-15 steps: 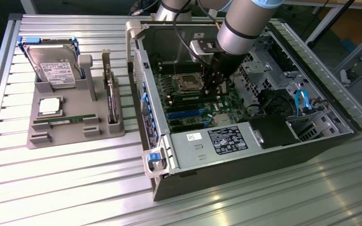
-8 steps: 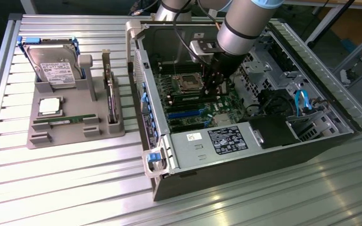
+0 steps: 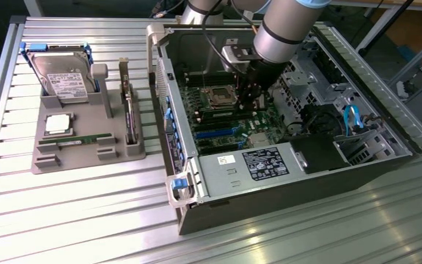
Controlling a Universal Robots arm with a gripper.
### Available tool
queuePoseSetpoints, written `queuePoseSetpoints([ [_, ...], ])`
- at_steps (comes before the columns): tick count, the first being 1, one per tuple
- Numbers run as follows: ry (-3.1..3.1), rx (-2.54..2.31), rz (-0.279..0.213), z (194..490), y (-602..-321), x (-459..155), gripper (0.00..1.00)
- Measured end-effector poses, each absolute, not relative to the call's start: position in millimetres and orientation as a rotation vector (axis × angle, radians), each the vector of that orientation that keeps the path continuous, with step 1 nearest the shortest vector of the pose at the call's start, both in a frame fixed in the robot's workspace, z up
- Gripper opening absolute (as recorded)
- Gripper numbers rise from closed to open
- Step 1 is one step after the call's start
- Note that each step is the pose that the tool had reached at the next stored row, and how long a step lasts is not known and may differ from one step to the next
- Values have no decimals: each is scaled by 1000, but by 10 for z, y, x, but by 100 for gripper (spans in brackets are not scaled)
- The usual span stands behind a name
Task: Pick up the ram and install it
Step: 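Insert the ram into the slot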
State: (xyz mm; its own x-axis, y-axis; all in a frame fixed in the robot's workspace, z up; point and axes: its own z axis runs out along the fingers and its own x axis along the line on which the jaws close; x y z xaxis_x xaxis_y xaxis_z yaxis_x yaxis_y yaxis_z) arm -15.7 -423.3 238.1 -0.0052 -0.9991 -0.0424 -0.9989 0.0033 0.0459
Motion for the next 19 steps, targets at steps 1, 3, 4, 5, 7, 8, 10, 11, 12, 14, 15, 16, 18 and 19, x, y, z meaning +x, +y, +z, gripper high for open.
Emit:
queuePoseSetpoints([
  [1, -2223, 2214, -98, 2381, -4233, -154, 12],
  [3, -2224, 2214, -98, 2382, -4233, -153, 12],
  [4, -2223, 2214, -98, 2382, -4233, -153, 12],
  [5, -2223, 2214, -98, 2382, -4232, -153, 12],
  [7, -2223, 2214, -98, 2382, -4225, -153, 12],
  [8, -2223, 2214, -98, 2381, -4224, -155, 12],
  [10, -2224, 2214, -98, 2381, -4223, -167, 12],
  [11, -2223, 2214, -98, 2382, -4223, -171, 12],
  [12, -2223, 2214, -98, 2381, -4223, -171, 12],
  [14, -2223, 2214, -98, 2381, -4223, -171, 12],
  [15, -2223, 2214, -98, 2381, -4223, -171, 12],
  [16, -2224, 2214, -98, 2380, -4225, -172, 12],
  [18, -2223, 2214, -98, 2381, -4225, -171, 12],
  [19, -2223, 2214, -98, 2381, -4225, -171, 12],
])
